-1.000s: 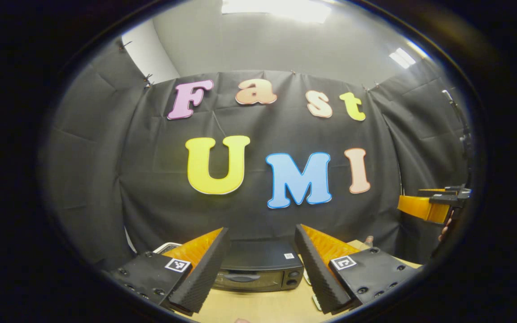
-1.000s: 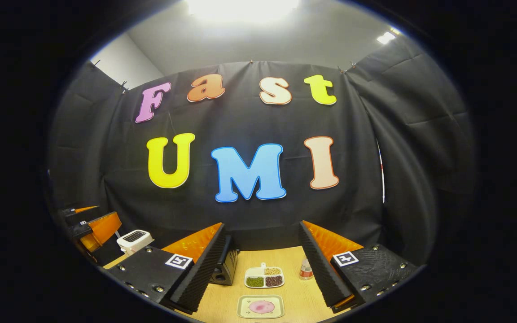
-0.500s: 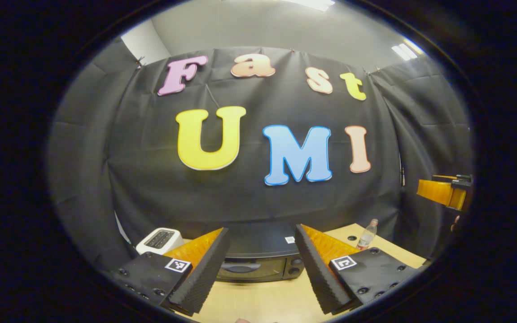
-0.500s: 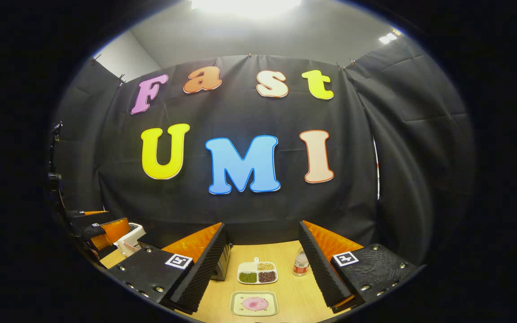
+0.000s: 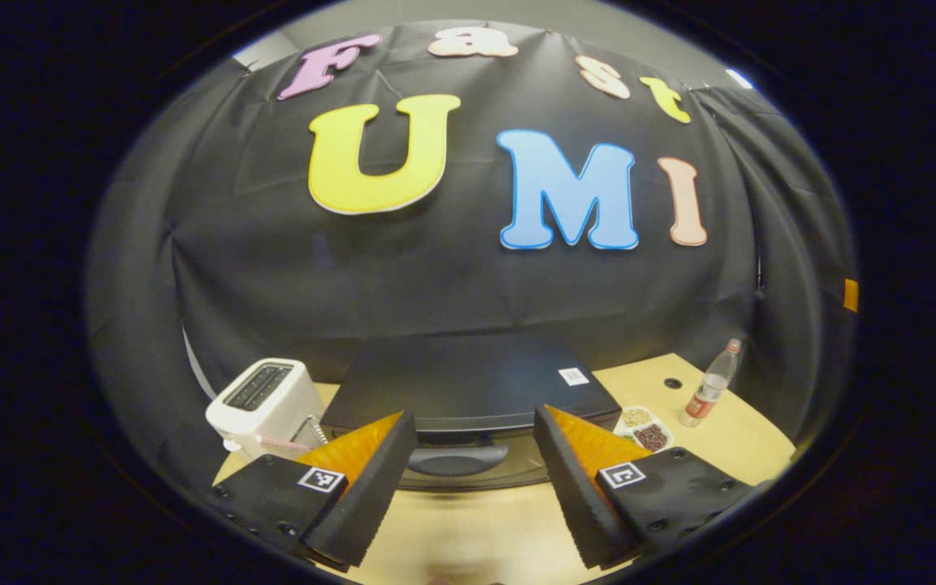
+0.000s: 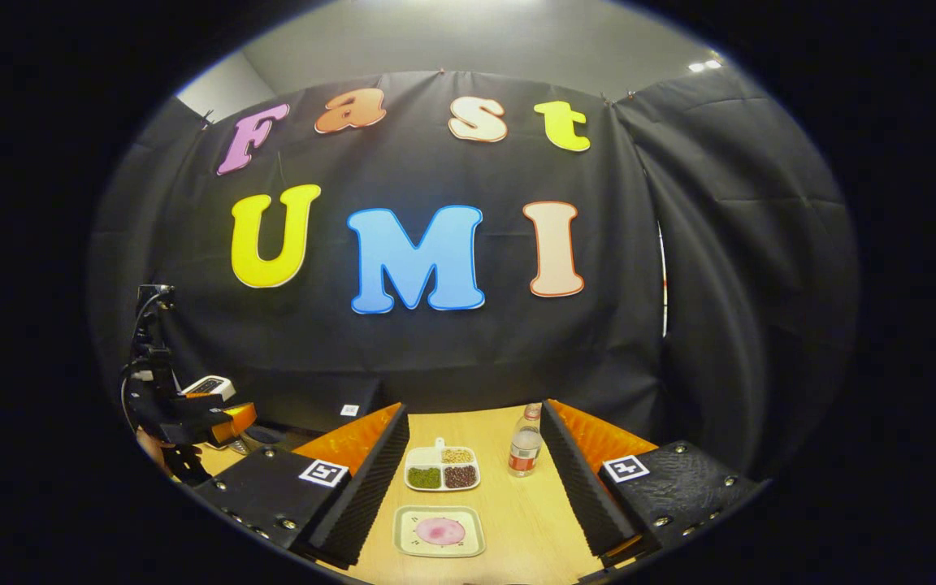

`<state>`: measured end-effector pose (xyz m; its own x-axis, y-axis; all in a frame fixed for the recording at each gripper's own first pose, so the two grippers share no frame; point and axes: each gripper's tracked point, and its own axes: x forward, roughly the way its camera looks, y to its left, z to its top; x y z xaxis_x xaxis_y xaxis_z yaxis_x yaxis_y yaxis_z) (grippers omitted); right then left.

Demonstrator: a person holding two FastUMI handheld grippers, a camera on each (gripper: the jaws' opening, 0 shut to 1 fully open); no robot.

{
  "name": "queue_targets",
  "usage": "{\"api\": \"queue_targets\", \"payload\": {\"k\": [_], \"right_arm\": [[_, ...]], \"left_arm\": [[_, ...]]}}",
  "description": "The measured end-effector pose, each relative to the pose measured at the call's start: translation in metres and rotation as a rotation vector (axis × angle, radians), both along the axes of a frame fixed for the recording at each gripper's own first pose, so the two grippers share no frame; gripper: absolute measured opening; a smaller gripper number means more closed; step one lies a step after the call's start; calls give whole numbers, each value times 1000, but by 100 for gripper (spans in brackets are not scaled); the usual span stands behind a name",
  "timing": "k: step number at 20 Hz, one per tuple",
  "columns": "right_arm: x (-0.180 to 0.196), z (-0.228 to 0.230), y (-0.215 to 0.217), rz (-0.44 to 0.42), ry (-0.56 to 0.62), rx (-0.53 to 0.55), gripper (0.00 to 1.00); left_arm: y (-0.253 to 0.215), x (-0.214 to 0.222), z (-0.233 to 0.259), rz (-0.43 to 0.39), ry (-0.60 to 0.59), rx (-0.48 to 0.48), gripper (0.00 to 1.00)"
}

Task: Open the electric oven with the left hand, put the food in, and close the electric oven.

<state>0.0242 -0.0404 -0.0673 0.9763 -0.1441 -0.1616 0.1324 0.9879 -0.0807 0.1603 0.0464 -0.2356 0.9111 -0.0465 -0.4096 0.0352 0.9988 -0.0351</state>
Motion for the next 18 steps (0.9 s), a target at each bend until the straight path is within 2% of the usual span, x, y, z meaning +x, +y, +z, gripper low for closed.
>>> {"api": "queue_targets", "payload": {"k": [7,8,9,10,18], "right_arm": [[1,-7,-11,-40,24,-2,98],[1,-8,-12,-46,27,-2,98],[-1,-9,-14,-50,29,-2,98],[-2,-9,-14,-52,31,-2,98],[-5,-8,-5,-26,27,3,98]], "left_arm": [[12,40,-69,9,89,16,100],[14,41,-75,12,97,24,96],[15,42,-82,10,112,31,96],[17,47,-80,11,91,42,100],[18,34,-80,15,99,31,98]]}}
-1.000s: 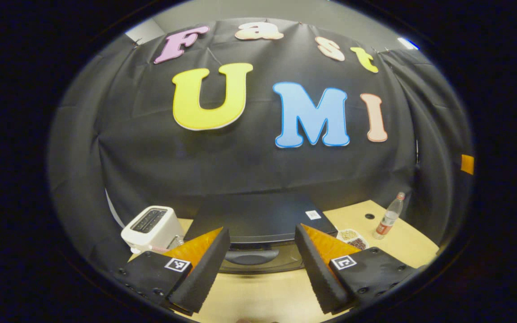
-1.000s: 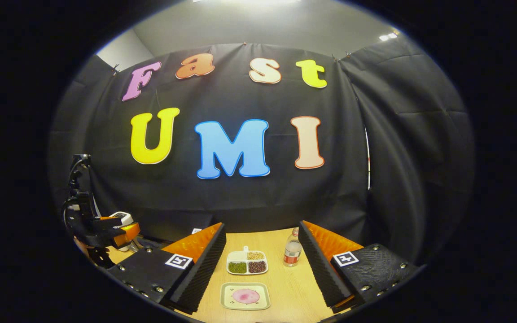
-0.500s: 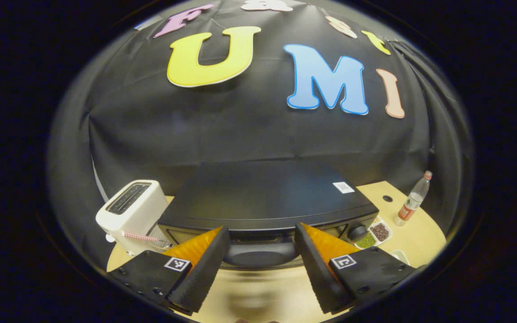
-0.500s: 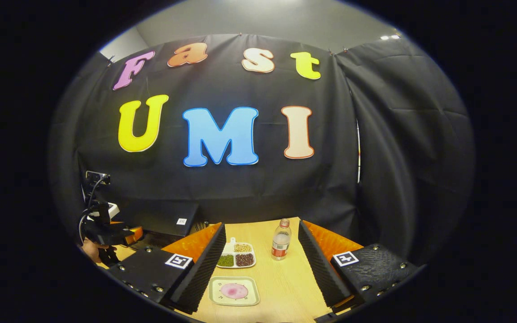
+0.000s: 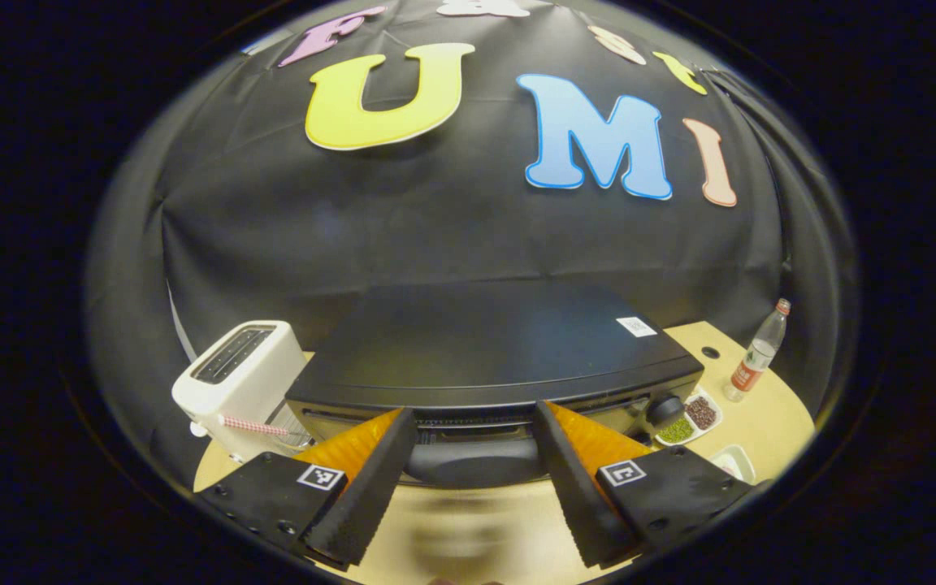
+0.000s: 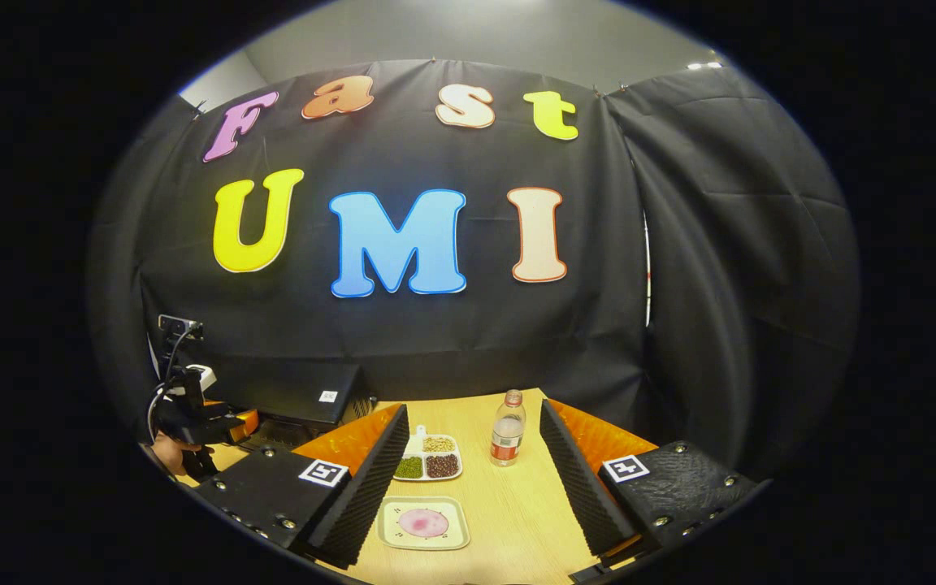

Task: Open the electric oven with the left hand, put the food in, and close the electric oven.

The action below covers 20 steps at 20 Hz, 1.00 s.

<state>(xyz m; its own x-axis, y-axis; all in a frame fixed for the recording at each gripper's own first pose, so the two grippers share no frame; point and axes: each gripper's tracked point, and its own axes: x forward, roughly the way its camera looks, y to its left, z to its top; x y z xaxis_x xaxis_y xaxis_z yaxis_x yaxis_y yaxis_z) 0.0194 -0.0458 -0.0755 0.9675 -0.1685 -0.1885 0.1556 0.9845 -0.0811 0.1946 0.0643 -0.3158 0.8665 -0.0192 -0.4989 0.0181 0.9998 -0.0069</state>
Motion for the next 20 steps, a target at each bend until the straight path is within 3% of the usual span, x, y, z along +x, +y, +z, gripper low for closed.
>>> {"api": "queue_targets", "payload": {"k": [6,8,20], "right_arm": [[-3,5,8,44,-8,-9,98],[-4,7,10,54,-7,-10,98],[-23,2,14,72,20,-8,98]], "left_arm": [[-2,-39,-9,-2,28,-5,95],[-3,-52,-14,0,35,-18,100],[-7,-111,-56,-25,127,17,100]]}}
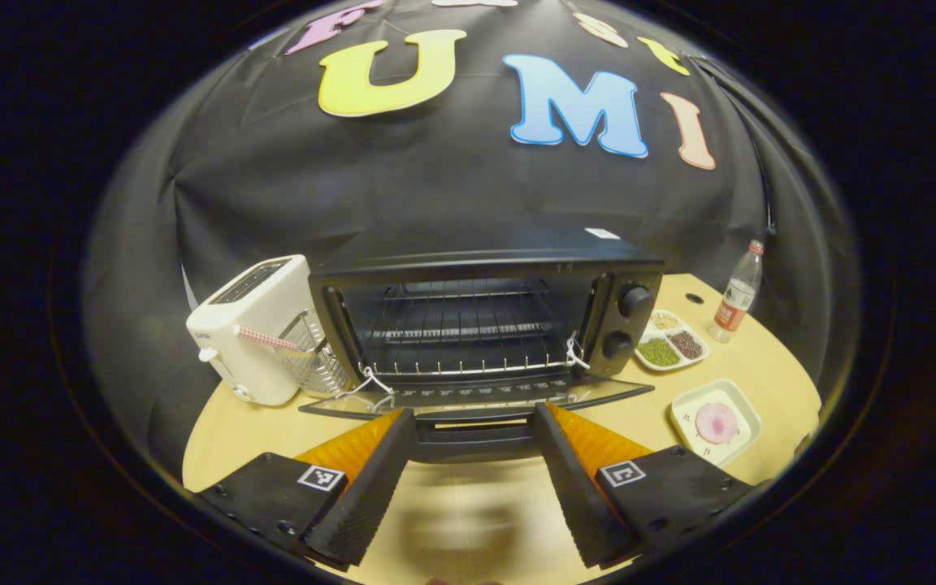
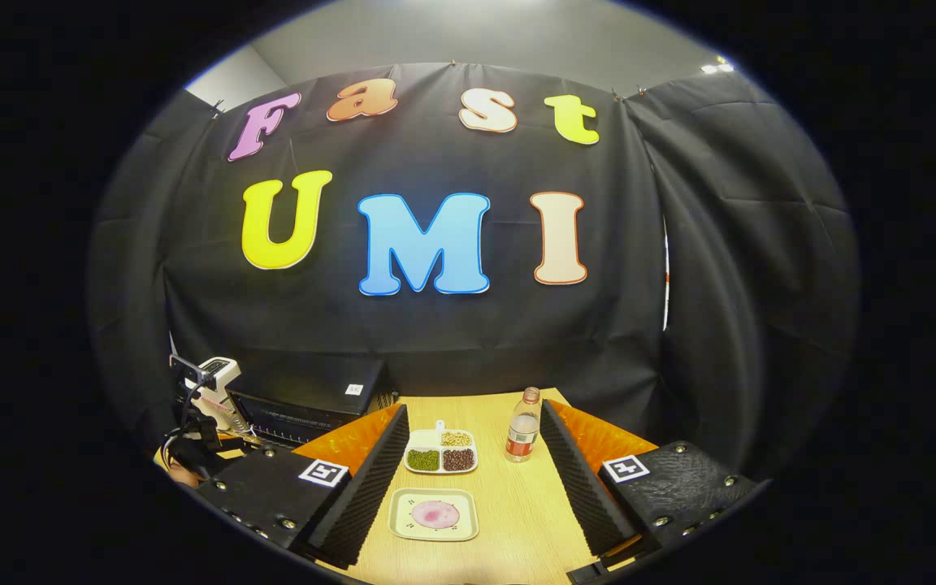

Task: Open the electric oven with the left hand, put the food in, and close the electric oven.

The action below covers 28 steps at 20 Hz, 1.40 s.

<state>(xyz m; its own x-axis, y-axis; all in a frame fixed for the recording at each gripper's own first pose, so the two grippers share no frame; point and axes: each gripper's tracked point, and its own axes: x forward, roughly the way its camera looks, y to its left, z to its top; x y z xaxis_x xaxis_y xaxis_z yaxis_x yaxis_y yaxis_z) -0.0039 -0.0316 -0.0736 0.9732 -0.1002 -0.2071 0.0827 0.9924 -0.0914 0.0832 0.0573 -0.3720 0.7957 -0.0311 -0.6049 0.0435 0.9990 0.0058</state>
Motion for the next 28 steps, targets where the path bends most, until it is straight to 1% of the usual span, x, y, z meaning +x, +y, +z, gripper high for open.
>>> {"api": "queue_targets", "payload": {"k": [1,4,5,7,8,9,10,12,15,16,17,18,19,20,22,25,28], "right_arm": [[-1,-1,1,2,2,-2,98],[-5,-5,4,9,17,0,98],[-6,-9,5,9,26,1,98],[-7,-14,7,14,44,3,98],[-7,-16,7,16,53,-1,98],[-8,-19,7,18,61,-3,98],[-7,-23,6,20,75,0,98],[-4,-36,5,32,122,16,99],[1,-74,11,100,261,40,98],[4,-87,9,114,312,52,98],[6,-101,6,123,361,65,98],[8,-114,3,127,412,81,98],[10,-130,1,123,465,93,98],[13,-144,-2,122,515,112,98],[15,-170,-7,121,611,155,98],[27,-205,-18,110,702,207,99],[39,-237,-30,78,784,218,99]], "left_arm": [[0,-4,-5,0,13,-1,98],[-2,-13,-20,9,44,-18,100],[-2,-18,-27,14,60,-27,98],[1,-30,-37,38,90,-40,98],[4,-31,-32,55,81,-47,98],[4,-28,-21,62,50,-63,95],[3,-25,-7,66,15,-75,100],[5,-18,29,71,-59,-79,98],[-1,-12,97,69,-185,-109,100],[-2,-12,120,64,-229,-114,98],[-3,-11,144,54,-274,-114,100],[-2,-12,167,44,-322,-103,98],[0,-12,189,38,-365,-85,100],[1,-19,212,32,-407,-72,94],[5,-31,250,26,-480,-61,97],[9,-48,299,24,-575,-48,100],[11,-63,333,30,-633,-45,100]]}}
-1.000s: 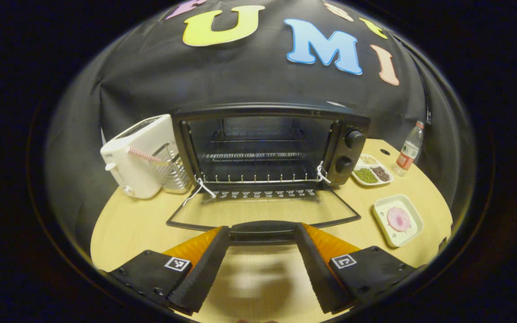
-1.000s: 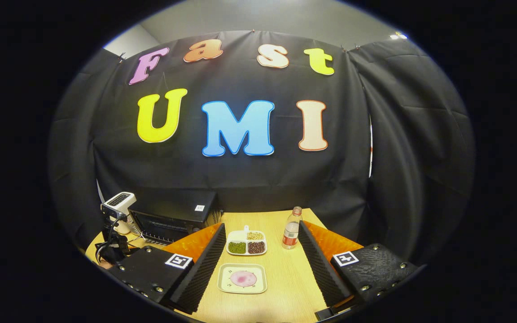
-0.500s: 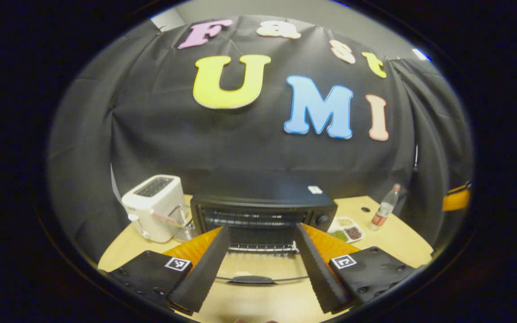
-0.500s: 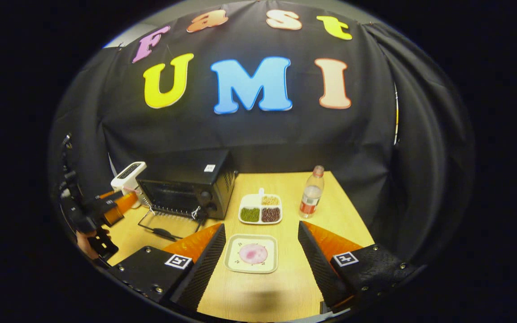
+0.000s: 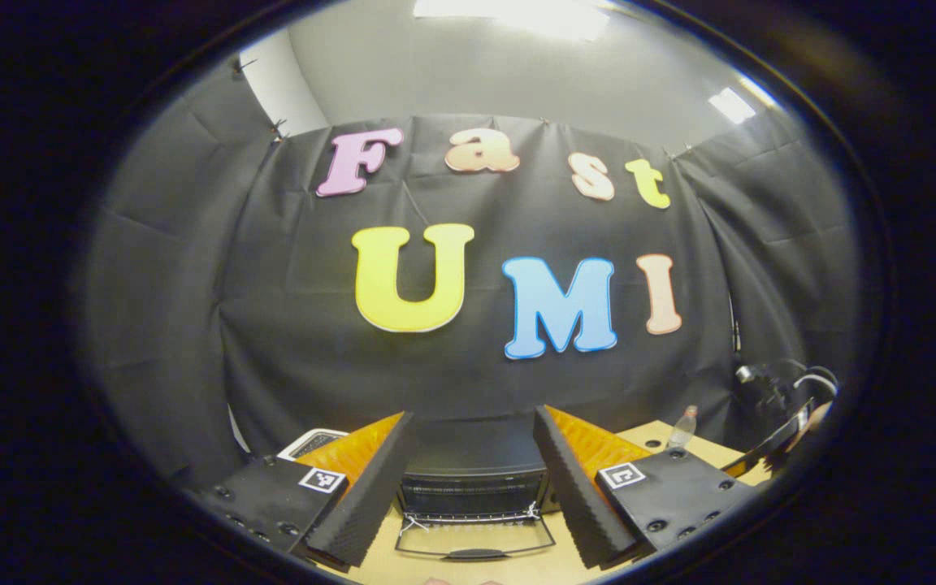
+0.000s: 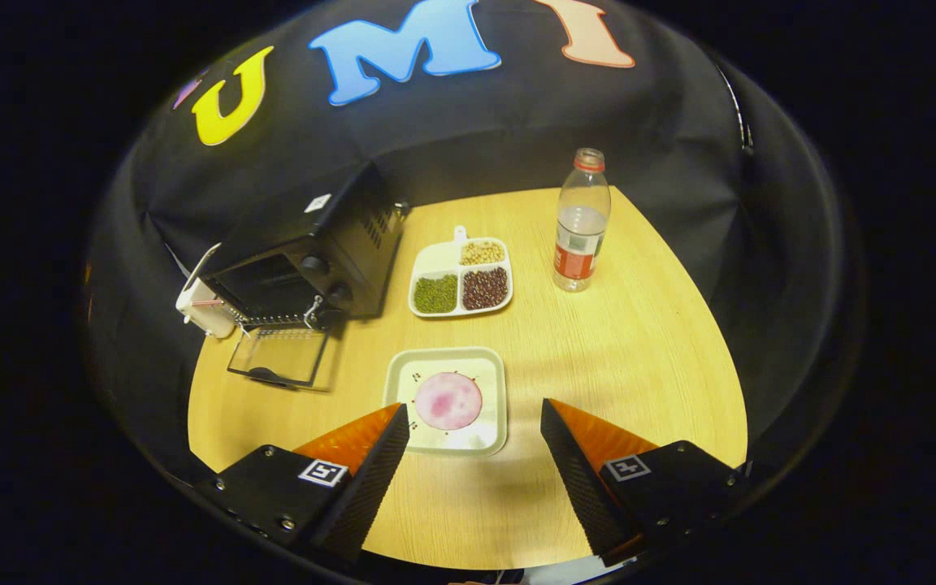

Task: Open the electric oven with the left hand, put the food in, and close the electric oven.

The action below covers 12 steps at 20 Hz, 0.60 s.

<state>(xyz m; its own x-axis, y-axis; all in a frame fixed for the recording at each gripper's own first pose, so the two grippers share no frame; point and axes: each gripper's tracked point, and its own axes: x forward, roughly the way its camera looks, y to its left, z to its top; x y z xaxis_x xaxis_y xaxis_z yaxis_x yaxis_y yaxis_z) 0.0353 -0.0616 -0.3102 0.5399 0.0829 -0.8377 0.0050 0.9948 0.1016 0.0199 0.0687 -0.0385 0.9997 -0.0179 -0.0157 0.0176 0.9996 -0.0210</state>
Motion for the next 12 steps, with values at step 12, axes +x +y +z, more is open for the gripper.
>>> {"api": "queue_targets", "payload": {"k": [12], "right_arm": [[40,-107,-29,-2,307,-156,99]], "left_arm": [[29,-23,-19,75,59,15,99]]}}
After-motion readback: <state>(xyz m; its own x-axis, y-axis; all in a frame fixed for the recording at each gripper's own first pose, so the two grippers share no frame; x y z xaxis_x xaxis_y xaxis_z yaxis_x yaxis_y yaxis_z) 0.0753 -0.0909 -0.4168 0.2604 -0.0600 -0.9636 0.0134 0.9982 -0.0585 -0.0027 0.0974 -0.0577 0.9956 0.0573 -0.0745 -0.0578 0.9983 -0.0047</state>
